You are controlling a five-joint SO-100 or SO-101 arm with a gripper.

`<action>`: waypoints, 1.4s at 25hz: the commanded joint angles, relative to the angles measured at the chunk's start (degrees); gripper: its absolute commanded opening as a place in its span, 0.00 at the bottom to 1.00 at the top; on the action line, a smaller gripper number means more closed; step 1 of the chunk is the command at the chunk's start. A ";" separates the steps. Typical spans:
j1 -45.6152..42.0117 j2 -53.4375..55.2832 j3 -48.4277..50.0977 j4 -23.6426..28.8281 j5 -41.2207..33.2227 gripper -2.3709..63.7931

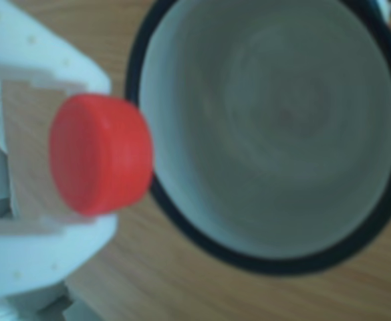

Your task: Grasp a red cap and put it in the cup.

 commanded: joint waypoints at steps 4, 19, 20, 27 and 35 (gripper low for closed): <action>0.97 1.23 2.20 0.18 0.09 0.03; -2.20 0.53 0.62 -0.62 0.09 0.03; -2.81 0.44 0.70 -0.62 0.09 0.03; -6.06 0.53 1.05 -0.44 -0.09 0.03; -6.15 0.53 0.97 -0.44 -0.09 0.04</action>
